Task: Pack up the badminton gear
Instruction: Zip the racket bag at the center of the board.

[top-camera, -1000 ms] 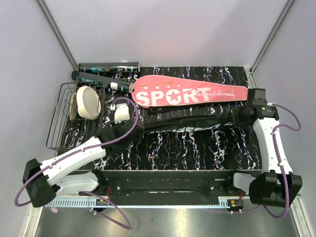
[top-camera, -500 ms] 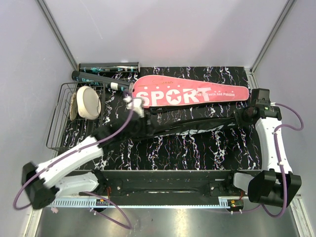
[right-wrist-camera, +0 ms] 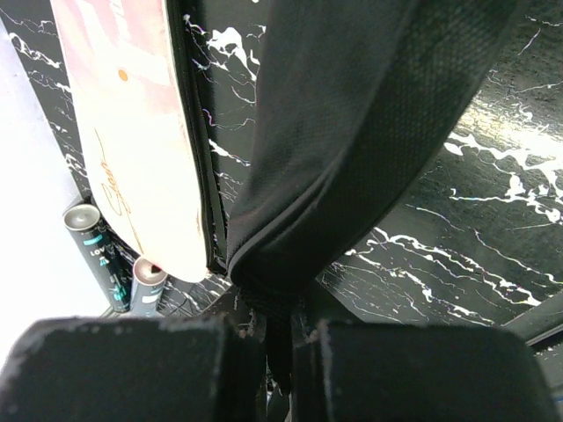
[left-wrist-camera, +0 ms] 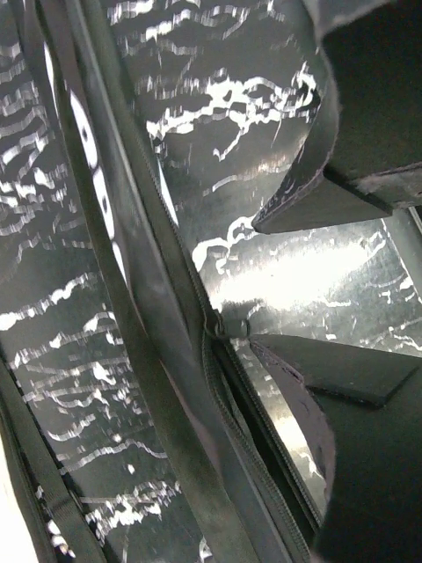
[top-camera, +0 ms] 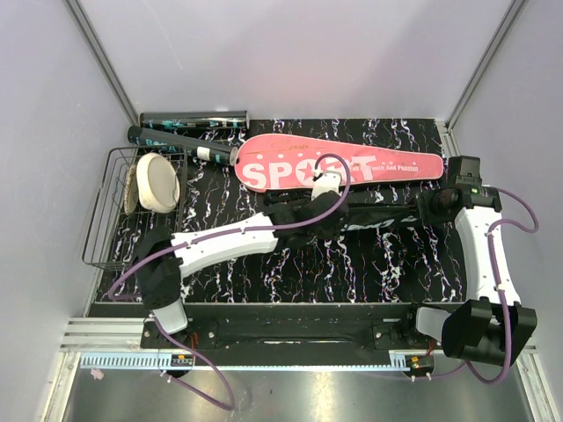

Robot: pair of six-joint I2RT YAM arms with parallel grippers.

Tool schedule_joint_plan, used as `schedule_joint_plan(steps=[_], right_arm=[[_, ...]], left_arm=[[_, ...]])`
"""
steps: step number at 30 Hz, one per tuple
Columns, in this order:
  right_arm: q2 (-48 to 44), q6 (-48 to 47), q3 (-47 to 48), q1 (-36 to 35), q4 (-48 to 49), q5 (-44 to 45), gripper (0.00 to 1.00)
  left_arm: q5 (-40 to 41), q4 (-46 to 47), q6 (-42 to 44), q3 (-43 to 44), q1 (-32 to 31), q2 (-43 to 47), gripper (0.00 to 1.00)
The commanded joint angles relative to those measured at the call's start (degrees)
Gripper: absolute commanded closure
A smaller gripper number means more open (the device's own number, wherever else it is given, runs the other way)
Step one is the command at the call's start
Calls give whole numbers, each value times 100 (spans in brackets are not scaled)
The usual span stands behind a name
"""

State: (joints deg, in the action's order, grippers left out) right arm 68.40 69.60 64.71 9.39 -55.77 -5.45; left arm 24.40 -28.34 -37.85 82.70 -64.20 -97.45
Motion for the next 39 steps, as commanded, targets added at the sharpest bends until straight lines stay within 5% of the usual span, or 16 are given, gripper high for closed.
schedule_joint_plan(steps=[1,16,30,39], right_arm=[[50,299,174,-7,-206,-545,100],[68,264,104,-7,-75,-694,100],[77,247,51,-7,22,-826,100],[15,247,42,-7,22,-843,100]], left_arm=[[776,-838,-302,675,-22,-308,47],[1348,-735,-267,923,-22,-696,63],[1875,-1086,-179,1486,-48,-1171,65],[2385,-1174,-223,1434,-39,-1101,85]])
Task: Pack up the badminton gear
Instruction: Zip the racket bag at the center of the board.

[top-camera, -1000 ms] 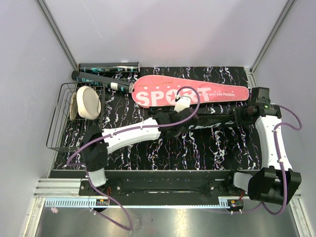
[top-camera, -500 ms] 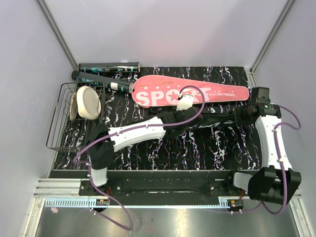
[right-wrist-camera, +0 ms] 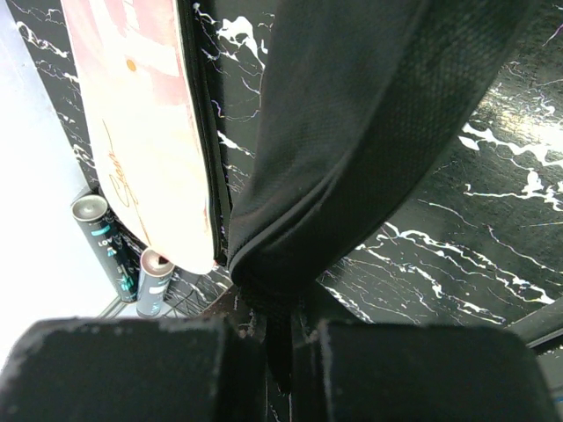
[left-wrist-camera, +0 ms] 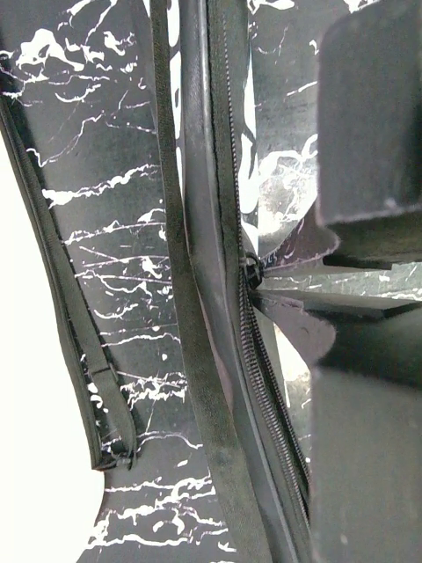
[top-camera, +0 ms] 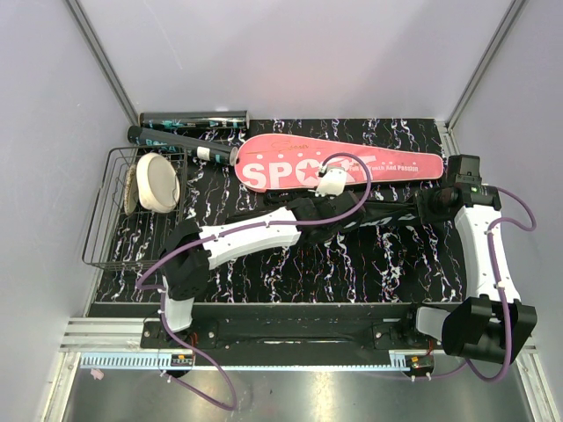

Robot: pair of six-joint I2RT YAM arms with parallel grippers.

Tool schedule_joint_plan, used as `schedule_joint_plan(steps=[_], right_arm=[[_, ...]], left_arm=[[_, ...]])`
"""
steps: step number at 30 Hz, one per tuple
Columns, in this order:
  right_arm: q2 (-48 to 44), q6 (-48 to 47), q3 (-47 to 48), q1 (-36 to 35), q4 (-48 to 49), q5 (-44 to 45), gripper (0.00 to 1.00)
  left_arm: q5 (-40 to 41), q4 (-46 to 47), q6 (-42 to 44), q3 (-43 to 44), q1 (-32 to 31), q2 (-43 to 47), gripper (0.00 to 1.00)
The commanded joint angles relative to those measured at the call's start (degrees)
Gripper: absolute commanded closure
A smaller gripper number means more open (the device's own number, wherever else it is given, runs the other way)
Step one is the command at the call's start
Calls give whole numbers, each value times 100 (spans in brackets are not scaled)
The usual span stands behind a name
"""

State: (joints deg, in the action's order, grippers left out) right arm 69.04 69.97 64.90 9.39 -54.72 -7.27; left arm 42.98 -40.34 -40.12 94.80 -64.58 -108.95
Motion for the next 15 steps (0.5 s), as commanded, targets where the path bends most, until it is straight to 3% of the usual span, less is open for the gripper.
schedule_joint_plan(steps=[1,4,10,15], right_arm=[[-57,210,22,-7,-83,-653,100],[-74,210,48,-7,-92,-636,100],[-101,210,66,-7,-83,-583,100],[-109,174,119,-7,-92,-495,100]], left_arm=[[562,26,-5,240,-2,58,88],[615,35,13,214,-2,102,100],[562,61,-92,-76,68,365,100],[36,490,-479,-1243,454,1295,100]])
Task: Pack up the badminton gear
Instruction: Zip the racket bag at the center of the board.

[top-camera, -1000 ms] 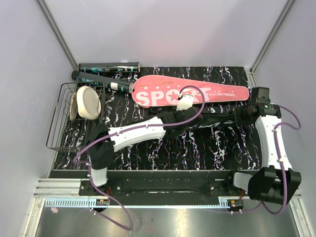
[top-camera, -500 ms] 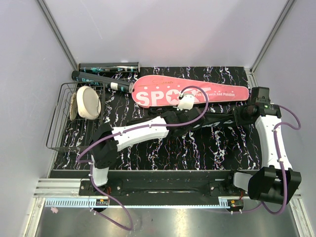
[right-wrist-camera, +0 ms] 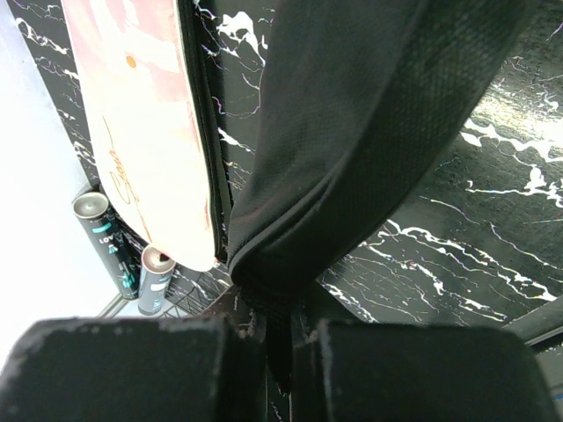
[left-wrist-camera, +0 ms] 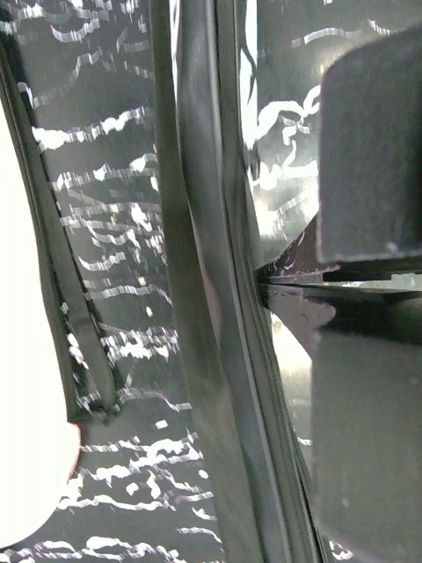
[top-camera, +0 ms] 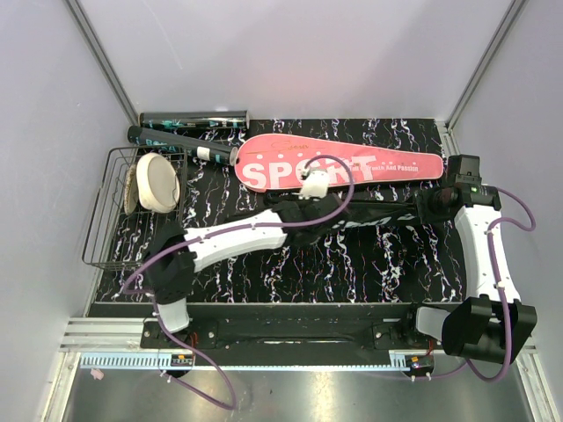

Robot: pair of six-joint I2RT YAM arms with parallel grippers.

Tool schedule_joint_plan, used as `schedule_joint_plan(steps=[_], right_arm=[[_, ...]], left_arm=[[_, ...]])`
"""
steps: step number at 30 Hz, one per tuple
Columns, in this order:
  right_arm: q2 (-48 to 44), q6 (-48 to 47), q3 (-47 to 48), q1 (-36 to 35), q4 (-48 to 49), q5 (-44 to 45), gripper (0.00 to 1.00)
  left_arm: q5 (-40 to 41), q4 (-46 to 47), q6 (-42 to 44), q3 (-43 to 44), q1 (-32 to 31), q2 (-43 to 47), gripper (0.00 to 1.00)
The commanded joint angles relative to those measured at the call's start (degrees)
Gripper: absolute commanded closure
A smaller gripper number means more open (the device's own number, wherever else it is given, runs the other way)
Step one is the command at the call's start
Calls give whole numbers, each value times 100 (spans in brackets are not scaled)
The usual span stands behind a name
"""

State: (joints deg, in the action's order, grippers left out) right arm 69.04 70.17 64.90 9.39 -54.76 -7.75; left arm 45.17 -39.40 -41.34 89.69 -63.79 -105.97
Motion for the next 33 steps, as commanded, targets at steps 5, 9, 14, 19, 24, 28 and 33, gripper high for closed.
schedule_joint_plan(steps=[5,9,14,19,24,28,33], right_arm=[[-92,111,180,-7,-87,-394,100],[-66,85,128,-7,0,-473,100],[-101,84,136,-7,9,-394,100],[-171,260,207,-7,-69,-394,100],[-268,365,189,-7,-131,-385,100],[-268,331,216,-7,-131,-420,100],[-233,304,224,-7,-105,-438,100]], left_arm=[[-280,653,-612,-2110,911,2271,100],[-585,783,-177,-2710,1272,2862,100],[-2618,2576,268,-3090,1037,3329,54],[-1739,2525,13,-2413,42,2707,54],[-1933,1858,-786,-1465,7,1871,48],[-1924,1409,-893,-928,86,1536,31],[-2686,1522,-1016,-1120,437,1579,35]])
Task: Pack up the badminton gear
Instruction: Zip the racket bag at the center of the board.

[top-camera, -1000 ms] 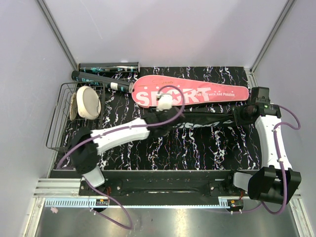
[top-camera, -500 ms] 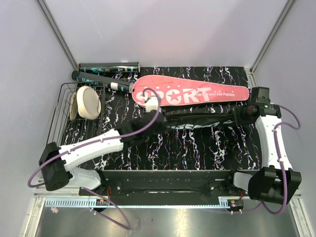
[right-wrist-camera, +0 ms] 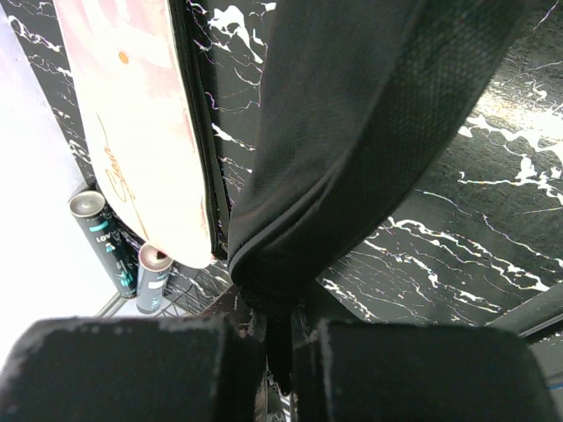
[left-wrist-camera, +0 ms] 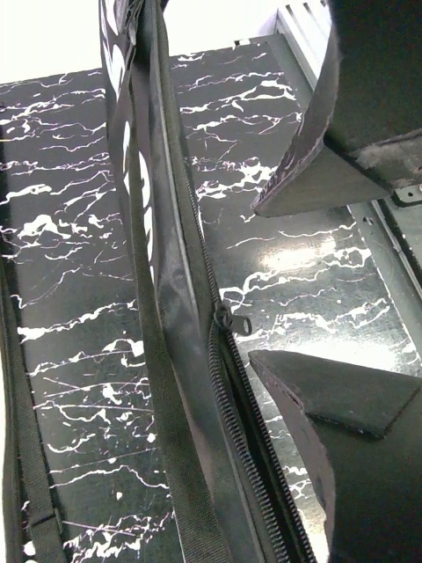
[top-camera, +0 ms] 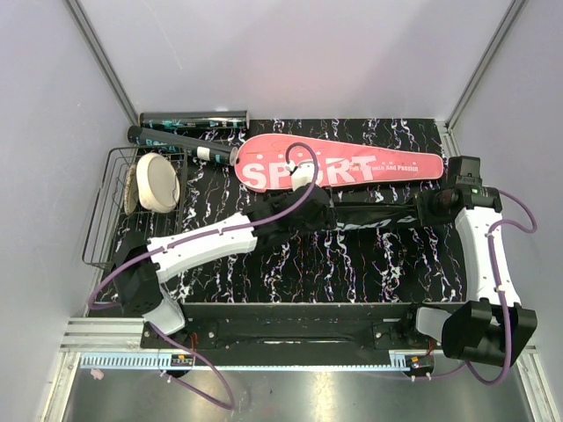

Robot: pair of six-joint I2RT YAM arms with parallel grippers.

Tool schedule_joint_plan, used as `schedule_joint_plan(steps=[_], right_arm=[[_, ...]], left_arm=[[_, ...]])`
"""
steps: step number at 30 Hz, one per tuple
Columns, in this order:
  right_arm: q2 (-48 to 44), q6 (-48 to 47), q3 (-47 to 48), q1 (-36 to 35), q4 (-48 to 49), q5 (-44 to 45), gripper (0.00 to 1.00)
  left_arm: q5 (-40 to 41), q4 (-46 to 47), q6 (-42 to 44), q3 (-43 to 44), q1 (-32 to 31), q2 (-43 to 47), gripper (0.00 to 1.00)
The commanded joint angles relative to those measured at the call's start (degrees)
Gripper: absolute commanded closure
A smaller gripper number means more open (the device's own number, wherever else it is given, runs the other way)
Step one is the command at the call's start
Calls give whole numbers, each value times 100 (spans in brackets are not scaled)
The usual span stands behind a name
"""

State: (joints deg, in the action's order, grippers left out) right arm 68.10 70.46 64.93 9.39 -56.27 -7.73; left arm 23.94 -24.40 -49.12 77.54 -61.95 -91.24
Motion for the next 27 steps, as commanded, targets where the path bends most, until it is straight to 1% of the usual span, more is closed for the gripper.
schedule_joint_plan(steps=[1,2,4,7,9,13,17,22,24,25,27], right_arm=[[-121,267,222,-7,55,-449,100],[-130,250,214,-7,64,-458,100],[-121,258,205,2,81,-475,100],[-104,258,213,-7,99,-493,100],[-95,249,213,-7,99,-502,100],[-121,241,187,-7,134,-528,100],[-104,241,143,-16,178,-563,100],[-86,241,152,-7,222,-625,100],[-103,249,126,-7,231,-625,100],[-103,249,108,-7,248,-642,100],[-103,258,82,-7,275,-677,100]], left_arm=[[-662,223,-229,-79,280,176,36],[-907,382,-142,-185,333,212,38],[-1084,698,-115,-414,377,265,41],[-1252,753,-45,-476,447,186,49],[-1147,788,104,-511,456,159,53],[-769,779,429,-494,439,10,57],[-242,692,877,-371,316,-86,57],[48,507,1054,-143,272,-271,57],[277,524,1133,-55,193,-324,60],[347,524,1150,-11,166,-350,63],[610,446,1221,199,70,-490,64]])
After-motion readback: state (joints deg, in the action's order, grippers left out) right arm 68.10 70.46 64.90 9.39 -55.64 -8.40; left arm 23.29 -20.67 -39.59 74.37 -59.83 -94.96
